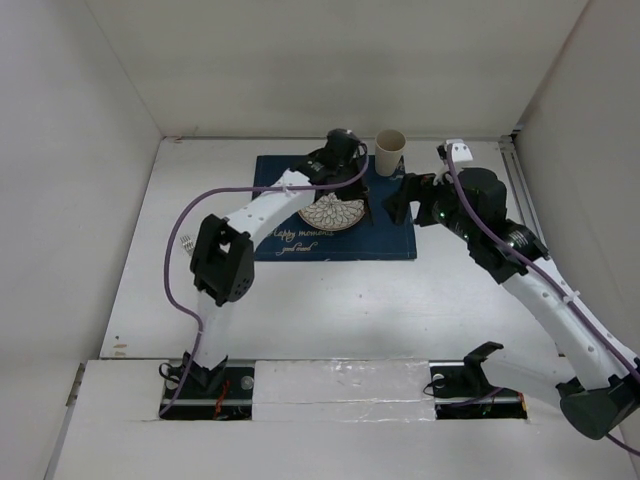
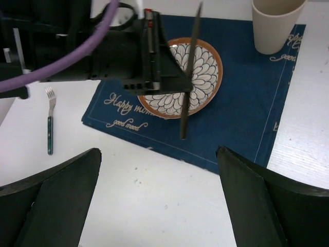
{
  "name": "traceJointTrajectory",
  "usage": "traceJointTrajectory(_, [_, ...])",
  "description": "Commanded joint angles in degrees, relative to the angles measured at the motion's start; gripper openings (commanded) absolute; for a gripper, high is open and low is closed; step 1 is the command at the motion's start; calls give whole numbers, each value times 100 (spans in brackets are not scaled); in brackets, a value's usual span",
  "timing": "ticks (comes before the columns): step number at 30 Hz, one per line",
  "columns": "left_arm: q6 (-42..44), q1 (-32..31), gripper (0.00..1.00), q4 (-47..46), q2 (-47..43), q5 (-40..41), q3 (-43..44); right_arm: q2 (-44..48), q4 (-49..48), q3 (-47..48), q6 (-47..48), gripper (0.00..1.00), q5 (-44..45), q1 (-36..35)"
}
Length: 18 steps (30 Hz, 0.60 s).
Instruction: Set the dinner table for one person
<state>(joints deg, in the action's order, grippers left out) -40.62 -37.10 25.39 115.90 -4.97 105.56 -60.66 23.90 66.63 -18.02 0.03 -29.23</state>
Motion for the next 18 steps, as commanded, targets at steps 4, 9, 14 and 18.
traceJointTrajectory(4, [-297, -350, 0, -446, 723, -390, 825, 222, 247, 201, -35, 100, -109, 102])
traceJointTrajectory(9, [-350, -526, 0, -692, 1031, -583, 879, 222, 404, 315, -35, 100, -161, 102])
traceJointTrajectory(14, [-288, -579, 0, -886, 1339, -838, 1019, 274, 510, 315, -35, 100, -161, 102])
traceJointTrajectory(18, [-288, -579, 0, -1088, 1584, -1102, 1019, 274, 510, 315, -35, 100, -161, 102])
